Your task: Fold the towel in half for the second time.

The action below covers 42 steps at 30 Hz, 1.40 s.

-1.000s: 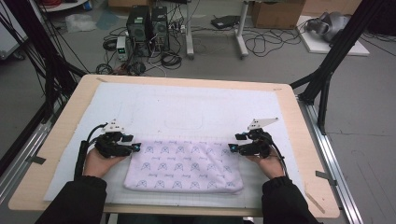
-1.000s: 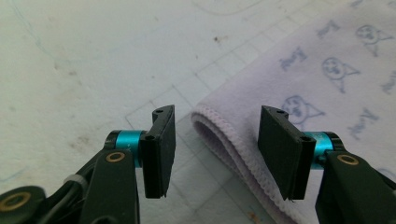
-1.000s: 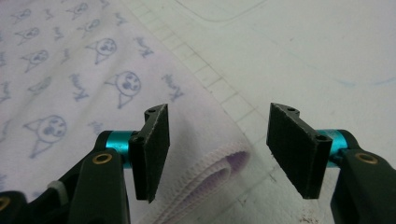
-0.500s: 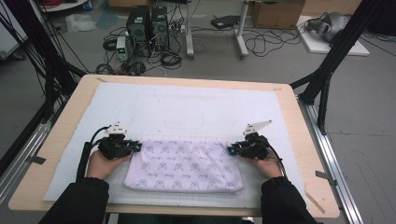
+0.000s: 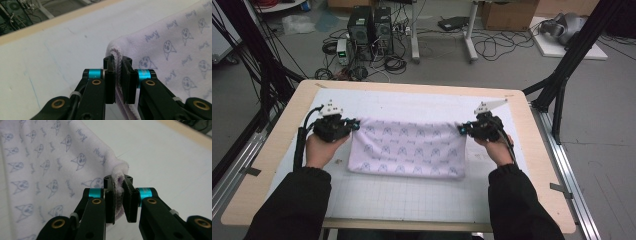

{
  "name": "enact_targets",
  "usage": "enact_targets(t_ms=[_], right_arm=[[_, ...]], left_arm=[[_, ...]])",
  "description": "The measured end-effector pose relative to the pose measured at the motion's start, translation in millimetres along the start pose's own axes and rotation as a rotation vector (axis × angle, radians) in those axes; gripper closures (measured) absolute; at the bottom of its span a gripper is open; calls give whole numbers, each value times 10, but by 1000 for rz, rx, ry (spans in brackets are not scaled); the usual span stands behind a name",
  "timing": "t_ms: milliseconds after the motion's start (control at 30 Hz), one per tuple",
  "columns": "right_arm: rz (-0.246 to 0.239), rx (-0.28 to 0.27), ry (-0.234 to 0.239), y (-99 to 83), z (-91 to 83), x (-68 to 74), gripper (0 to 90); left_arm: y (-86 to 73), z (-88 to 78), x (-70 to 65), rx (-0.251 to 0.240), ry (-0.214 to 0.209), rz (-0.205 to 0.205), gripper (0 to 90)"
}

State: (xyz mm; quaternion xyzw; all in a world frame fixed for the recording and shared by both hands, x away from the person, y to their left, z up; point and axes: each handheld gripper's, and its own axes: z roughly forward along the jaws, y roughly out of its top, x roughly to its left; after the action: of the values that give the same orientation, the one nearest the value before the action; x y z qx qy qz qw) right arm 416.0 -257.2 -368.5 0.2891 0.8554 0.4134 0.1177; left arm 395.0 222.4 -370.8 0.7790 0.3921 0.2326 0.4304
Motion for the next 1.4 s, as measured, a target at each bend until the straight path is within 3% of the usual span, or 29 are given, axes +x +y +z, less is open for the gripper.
enact_targets(t_ms=[33,67,100,167,233,300,367,567,633,767,1000,1067,1167,1300,1400], right_arm=[[10,-8,-20,72,17,-60,796],[22,-14,-54,122,39,-112,687],[44,-18,-90,147,66,-156,604],[89,-23,-86,133,104,-191,564],[106,1,-46,87,142,-178,520],[102,-2,-37,21,148,-130,512],[130,-22,-9,-49,133,-94,490],[105,-23,-19,-171,61,109,433],[105,-50,-2,-215,40,175,423],[97,-46,-2,-277,30,265,392],[108,-70,-4,-389,-14,367,301],[130,-61,10,-411,-26,373,264],[135,-50,-4,-412,-60,427,214],[110,-111,-23,-431,-111,523,200],[119,-118,-24,-477,-123,546,173]], left_arm=[[48,44,40,1,37,-6,756],[74,76,82,-1,63,-31,634],[68,87,123,-6,60,-64,581],[26,94,161,18,28,-87,575],[-57,83,138,57,7,-49,576],[-165,47,107,51,-16,-53,578],[-268,9,60,47,-31,-49,575],[-420,-138,-120,40,-84,-29,537],[-439,-178,-180,32,-91,-10,534],[-502,-231,-264,9,-113,-37,516],[-597,-318,-408,2,-115,-25,435],[-618,-345,-445,-3,-112,-17,409],[-645,-380,-491,-8,-109,-4,389],[-691,-399,-525,-1,-116,-3,364],[-730,-417,-544,2,-125,-3,355]])
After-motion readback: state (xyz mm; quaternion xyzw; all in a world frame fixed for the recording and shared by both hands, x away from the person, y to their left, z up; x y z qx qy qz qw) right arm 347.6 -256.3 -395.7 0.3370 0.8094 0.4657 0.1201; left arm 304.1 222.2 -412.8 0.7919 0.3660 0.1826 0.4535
